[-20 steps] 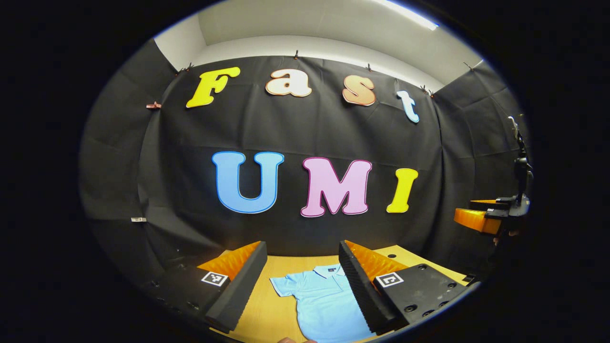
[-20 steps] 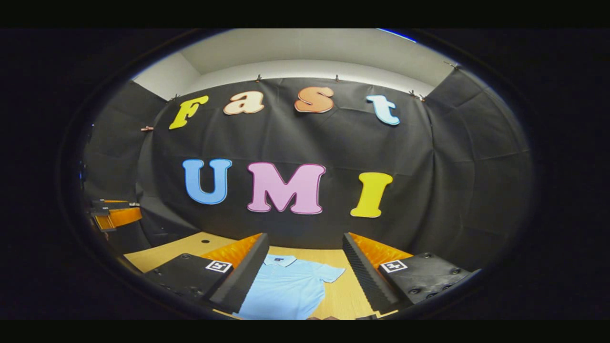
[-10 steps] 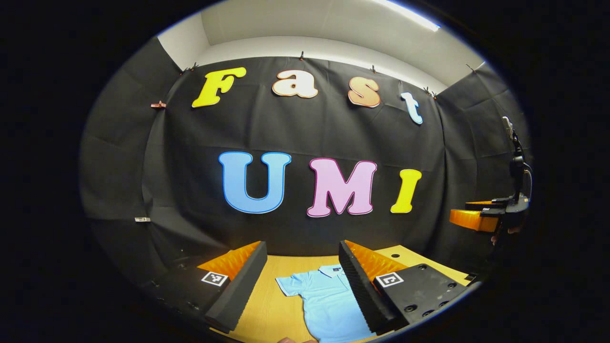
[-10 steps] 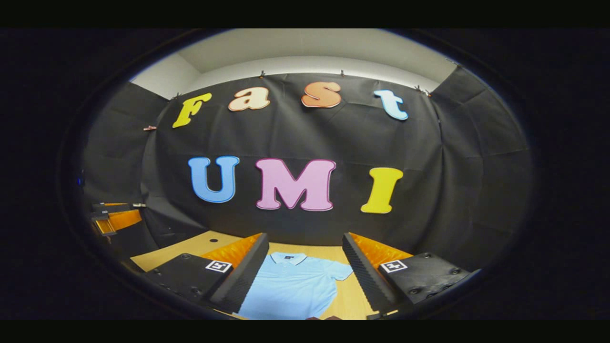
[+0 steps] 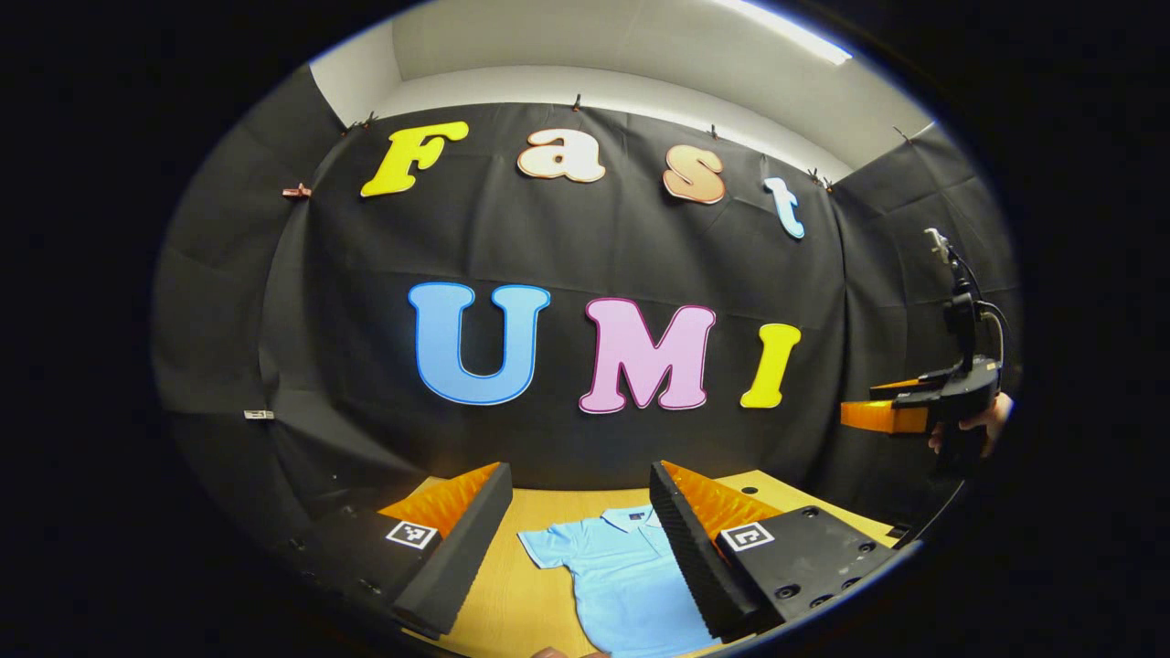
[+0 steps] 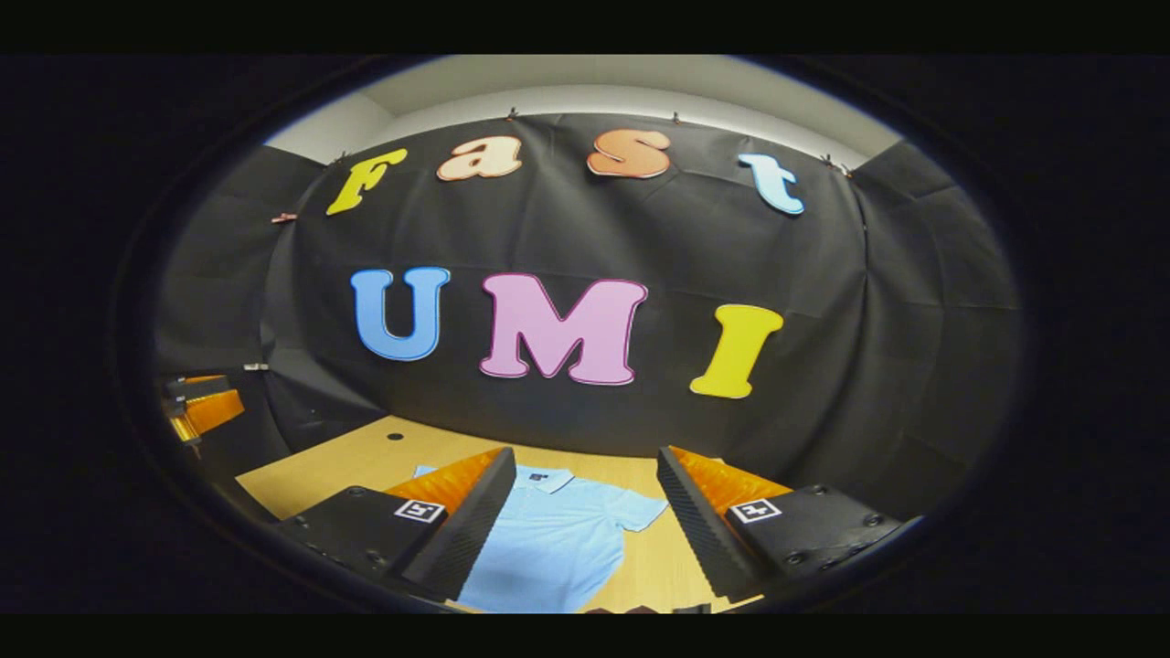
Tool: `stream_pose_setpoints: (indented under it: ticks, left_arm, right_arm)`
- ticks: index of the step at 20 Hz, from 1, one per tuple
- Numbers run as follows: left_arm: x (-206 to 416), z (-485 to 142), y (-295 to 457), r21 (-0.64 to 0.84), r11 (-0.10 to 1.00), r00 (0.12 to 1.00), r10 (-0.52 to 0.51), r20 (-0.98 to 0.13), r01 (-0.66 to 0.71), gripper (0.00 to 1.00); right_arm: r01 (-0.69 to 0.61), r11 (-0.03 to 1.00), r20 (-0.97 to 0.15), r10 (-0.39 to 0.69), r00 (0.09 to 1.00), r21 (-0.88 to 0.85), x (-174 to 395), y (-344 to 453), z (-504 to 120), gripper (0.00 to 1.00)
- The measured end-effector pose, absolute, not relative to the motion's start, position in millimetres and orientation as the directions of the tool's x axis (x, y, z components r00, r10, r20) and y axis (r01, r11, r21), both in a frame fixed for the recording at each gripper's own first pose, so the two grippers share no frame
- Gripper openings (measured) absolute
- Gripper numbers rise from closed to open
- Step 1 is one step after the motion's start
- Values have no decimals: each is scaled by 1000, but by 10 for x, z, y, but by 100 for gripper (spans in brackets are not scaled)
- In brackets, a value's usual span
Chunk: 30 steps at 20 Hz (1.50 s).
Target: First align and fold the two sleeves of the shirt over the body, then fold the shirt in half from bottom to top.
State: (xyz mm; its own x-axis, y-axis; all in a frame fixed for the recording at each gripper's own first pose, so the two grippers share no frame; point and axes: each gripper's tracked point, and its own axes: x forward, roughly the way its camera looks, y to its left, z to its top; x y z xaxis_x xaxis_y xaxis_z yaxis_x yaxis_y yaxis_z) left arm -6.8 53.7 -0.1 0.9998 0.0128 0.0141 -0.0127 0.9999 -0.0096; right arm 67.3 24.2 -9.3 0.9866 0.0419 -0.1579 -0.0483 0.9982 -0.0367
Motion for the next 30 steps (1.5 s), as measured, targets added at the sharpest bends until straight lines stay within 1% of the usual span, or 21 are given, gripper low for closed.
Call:
stream_pose_setpoints:
  ticks: [3, 5, 9, 12, 15, 19, 23, 30]
  left_arm:
    - [22, -78, 592, -7, 1000, 999, 31, -9, -31, 97]
    - [97, -74, 687, 15, 998, 998, 63, -11, -62, 97]
    - [359, -116, 741, 32, 993, 993, 113, -27, -112, 97]
    - [613, -143, 718, 25, 990, 990, 137, -40, -137, 97]
    - [896, -208, 692, 28, 986, 984, 168, -66, -167, 97]
    - [1165, -333, 587, 73, 980, 974, 195, -113, -188, 97]
    - [1372, -467, 446, 77, 979, 967, 197, -159, -187, 97]
    - [1545, -659, 376, 59, 969, 941, 248, -229, -240, 97]
  right_arm:
    - [-57, 998, -200, 49, 979, -33, 983, 159, -223, 96]
    - [-62, 997, -220, 50, 974, -45, 1247, 95, -327, 97]
    - [-93, 994, -263, 74, 962, -60, 1926, -36, -672, 96]
    - [-96, 993, -325, 69, 943, -68, 2466, -241, -1133, 97]
    - [-86, 996, -407, 74, 910, -13, 2909, -428, -1691, 97]
    - [-71, 997, -499, 73, 863, 22, 3296, -670, -2380, 97]
    - [-47, 997, -586, 71, 807, 57, 3561, -879, -3105, 98]
    - [-2, 997, -711, 59, 701, 80, 3702, -1140, -4188, 98]
